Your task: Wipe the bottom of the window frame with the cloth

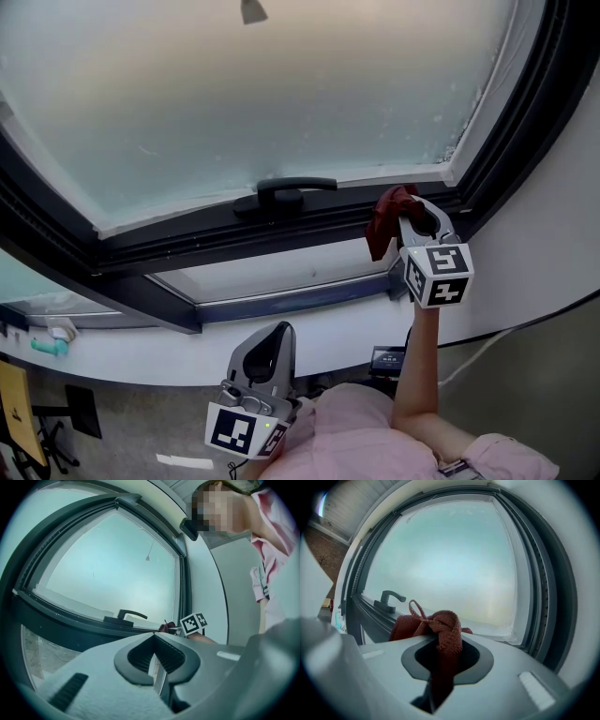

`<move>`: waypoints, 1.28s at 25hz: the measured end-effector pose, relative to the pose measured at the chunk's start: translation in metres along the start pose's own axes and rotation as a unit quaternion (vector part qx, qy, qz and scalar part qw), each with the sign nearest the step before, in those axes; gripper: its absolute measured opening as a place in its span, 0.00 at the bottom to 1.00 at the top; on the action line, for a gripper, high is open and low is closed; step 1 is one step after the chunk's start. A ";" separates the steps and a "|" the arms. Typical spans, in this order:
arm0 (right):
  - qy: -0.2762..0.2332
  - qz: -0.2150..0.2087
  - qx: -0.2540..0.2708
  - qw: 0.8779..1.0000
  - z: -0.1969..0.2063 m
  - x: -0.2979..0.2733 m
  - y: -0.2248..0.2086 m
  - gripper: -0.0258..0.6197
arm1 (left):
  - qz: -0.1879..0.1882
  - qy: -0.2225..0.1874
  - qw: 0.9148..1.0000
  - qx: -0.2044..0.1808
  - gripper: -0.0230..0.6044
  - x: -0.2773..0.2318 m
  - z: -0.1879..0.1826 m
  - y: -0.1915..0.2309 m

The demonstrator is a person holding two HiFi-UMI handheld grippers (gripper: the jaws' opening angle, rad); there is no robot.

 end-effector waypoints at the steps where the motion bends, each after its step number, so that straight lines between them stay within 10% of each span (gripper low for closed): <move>1: 0.000 0.002 -0.002 1.000 0.000 0.000 -0.002 0.13 | 0.000 0.000 1.000 0.000 0.04 -0.001 0.000 0.001; 32: 0.013 0.097 -0.028 0.995 0.015 -0.001 -0.082 0.13 | 0.010 0.000 1.000 0.005 0.04 -0.027 0.004 0.008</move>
Point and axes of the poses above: the fingertips, and each gripper's own axes: x backward along the fingers, y to its left, z out of its underside, the point moved 3 cm from there along x, backward along the fingers, and after that the axes turned 9 degrees about z, right-handed, at the moved point
